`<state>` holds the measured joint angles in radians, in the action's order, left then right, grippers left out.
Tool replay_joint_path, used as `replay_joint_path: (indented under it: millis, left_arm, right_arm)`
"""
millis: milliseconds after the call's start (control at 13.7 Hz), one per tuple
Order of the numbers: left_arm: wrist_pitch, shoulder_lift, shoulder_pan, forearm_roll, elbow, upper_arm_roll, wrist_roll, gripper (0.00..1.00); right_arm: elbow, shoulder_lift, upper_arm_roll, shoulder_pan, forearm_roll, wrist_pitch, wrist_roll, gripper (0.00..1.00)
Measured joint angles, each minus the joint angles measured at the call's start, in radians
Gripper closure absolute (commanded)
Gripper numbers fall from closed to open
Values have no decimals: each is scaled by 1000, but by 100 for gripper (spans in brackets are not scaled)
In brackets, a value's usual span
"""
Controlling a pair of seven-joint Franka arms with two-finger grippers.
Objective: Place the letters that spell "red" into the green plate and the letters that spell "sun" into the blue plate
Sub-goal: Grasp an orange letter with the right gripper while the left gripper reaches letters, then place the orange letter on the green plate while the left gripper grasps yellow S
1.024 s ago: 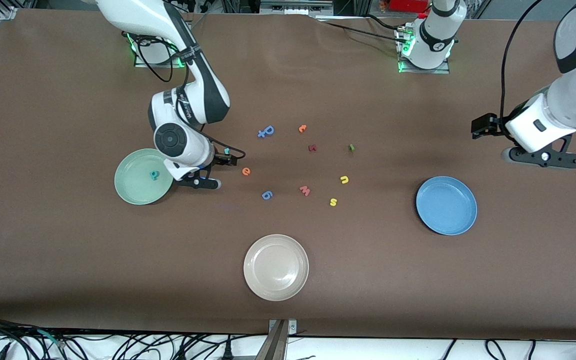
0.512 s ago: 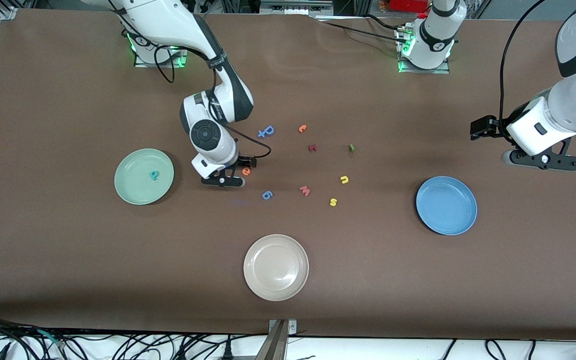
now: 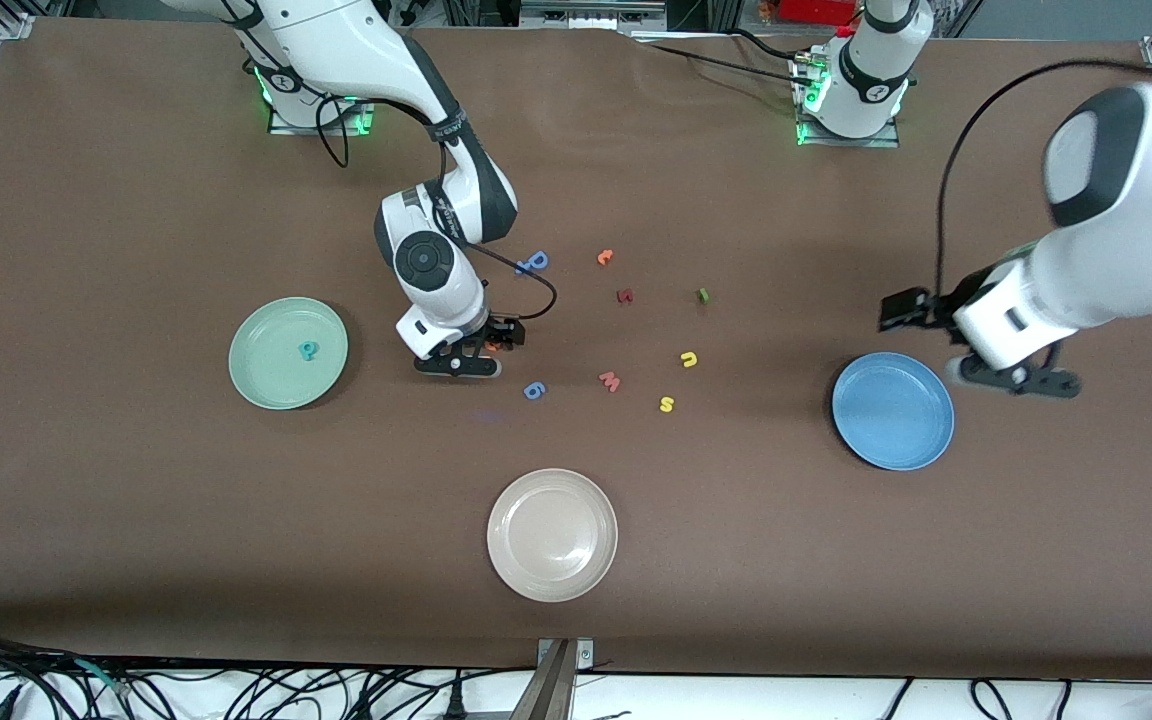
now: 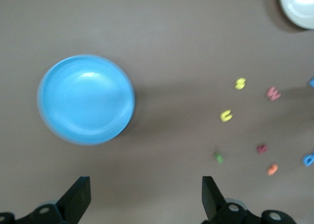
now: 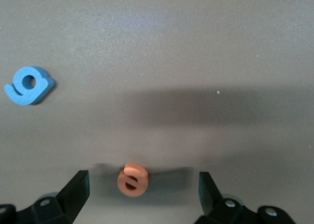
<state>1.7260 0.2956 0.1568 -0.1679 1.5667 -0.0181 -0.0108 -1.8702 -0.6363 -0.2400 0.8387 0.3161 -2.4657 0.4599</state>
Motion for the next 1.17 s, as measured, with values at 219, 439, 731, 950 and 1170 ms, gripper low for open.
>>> replay_joint_path:
  millis: [219, 439, 731, 950, 1170]
  left_arm:
    - [150, 93, 83, -9, 1, 20, 97, 0]
    - [287, 176, 183, -9, 1, 22, 192, 0]
    - [466, 297, 269, -9, 2, 21, 256, 0]
    - [589, 379, 298, -9, 2, 21, 279, 0]
    - [691, 428, 324, -9, 6, 20, 304, 1]
  right_arm:
    - [0, -11, 1, 2, 31, -9, 22, 21]
    - [0, -10, 1, 4, 54, -8, 33, 44]
    - [3, -7, 2, 5, 61, -8, 35, 78]
    - [3, -1, 4, 6, 63, -6, 37, 82]
    - [3, -1, 4, 6, 63, -5, 37, 81]
